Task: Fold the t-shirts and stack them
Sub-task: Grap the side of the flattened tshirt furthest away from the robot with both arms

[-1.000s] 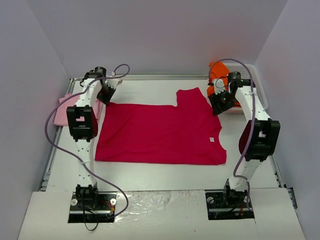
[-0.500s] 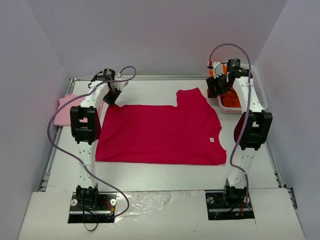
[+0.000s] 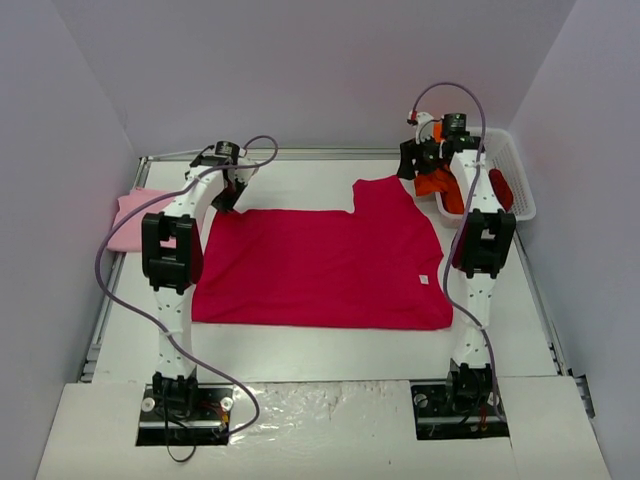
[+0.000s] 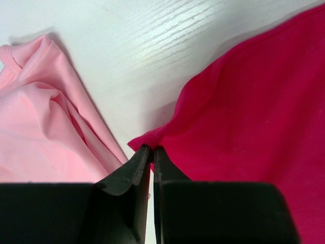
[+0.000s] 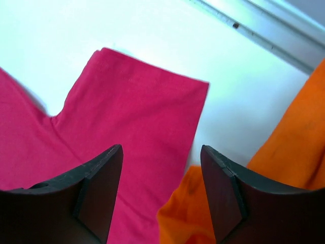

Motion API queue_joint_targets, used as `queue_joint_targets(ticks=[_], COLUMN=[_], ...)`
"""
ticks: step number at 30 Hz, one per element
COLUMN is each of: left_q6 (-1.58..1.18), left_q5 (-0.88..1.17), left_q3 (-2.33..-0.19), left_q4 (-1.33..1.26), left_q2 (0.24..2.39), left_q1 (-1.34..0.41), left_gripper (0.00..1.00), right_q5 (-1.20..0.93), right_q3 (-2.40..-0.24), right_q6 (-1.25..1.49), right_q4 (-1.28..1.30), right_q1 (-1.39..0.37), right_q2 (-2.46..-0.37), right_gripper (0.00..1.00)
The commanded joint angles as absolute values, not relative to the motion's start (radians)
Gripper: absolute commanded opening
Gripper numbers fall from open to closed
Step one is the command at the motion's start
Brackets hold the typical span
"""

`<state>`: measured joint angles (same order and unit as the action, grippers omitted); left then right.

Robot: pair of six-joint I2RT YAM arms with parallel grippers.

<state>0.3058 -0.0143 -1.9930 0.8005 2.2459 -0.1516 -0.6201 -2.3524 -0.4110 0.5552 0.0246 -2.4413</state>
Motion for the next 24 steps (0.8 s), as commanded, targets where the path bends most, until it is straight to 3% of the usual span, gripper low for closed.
queue_joint_targets(ticks=[1,6,14,24], left_q6=[0.285,0.282,0.279,0.288], left_q5=[-0.064,-0.081,-0.097,-0.12], left_q3=[-1.994,-1.996,-1.973,-1.901], left_q4=[0.779,0.77,0.756,0.724], left_q2=[2.16,2.16,2.151,2.112], left_q1=[-0.161,-0.164,-0.163,-0.161], left_gripper=[0.02,0.02,0.02,0.02], right_q5=[-0.669,-0.661,-0.632,-0.597], right_q3=[-2.427,-2.453,-2.474,-2.502], right_q6=[-0.396,-0.391,-0.362,-0.279], right_q4=[0.509,0.439,0.348,0.324], right_q1=[0.02,0.023,0.023,0.028], right_q2=[-2.494,-2.555,-2.617,-2.698], right_gripper=[0.59,0.69,0.76,0.68])
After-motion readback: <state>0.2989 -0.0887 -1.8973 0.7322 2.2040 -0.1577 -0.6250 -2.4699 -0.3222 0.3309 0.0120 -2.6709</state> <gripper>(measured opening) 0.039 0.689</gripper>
